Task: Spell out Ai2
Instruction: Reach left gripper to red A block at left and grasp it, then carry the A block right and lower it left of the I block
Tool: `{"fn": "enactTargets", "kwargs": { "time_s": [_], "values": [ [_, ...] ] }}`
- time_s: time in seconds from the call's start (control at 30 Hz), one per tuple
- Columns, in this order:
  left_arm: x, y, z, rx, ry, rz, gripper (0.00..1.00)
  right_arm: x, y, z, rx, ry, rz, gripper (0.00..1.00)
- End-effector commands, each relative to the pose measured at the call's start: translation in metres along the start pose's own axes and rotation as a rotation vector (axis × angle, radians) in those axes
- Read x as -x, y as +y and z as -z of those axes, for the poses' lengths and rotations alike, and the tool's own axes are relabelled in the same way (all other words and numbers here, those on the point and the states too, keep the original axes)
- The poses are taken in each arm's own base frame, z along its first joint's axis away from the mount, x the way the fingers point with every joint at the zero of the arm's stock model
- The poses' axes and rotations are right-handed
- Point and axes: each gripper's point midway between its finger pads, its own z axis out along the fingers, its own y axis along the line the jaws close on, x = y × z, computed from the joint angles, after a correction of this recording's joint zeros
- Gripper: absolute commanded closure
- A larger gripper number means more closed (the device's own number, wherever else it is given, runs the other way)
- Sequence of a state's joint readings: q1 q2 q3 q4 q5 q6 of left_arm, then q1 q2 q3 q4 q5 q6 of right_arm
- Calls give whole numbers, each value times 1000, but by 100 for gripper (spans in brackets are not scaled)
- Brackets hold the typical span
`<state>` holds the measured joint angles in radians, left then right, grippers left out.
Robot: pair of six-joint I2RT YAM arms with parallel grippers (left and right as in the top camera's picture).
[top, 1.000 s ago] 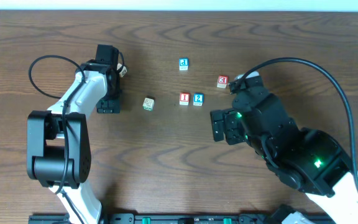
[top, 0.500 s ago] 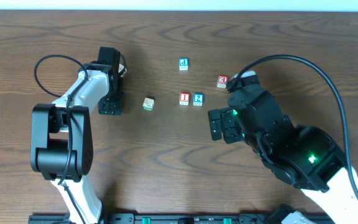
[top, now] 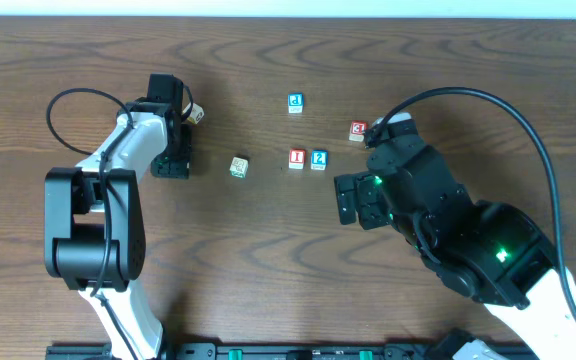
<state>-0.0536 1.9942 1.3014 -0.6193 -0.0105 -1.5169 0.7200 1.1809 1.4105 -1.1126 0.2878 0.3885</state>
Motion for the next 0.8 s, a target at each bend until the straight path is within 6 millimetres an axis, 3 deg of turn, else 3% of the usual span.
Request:
{"fn": "enactTargets", "kwargs": {
  "time_s": [0.0, 0.3, 0.77],
  "values": [
    [-1, 0, -5, 11, 9, -11, 46, 2, -5, -2, -19, -1, 0, 1],
    [-4, 0, -5, 12, 30, -19, 65, 1, -4, -7, -25, 14, 5, 1],
    [-5, 0, -5, 8, 38, -120, 82, 2, -4, -9, -26, 14, 5, 1]
  ]
}}
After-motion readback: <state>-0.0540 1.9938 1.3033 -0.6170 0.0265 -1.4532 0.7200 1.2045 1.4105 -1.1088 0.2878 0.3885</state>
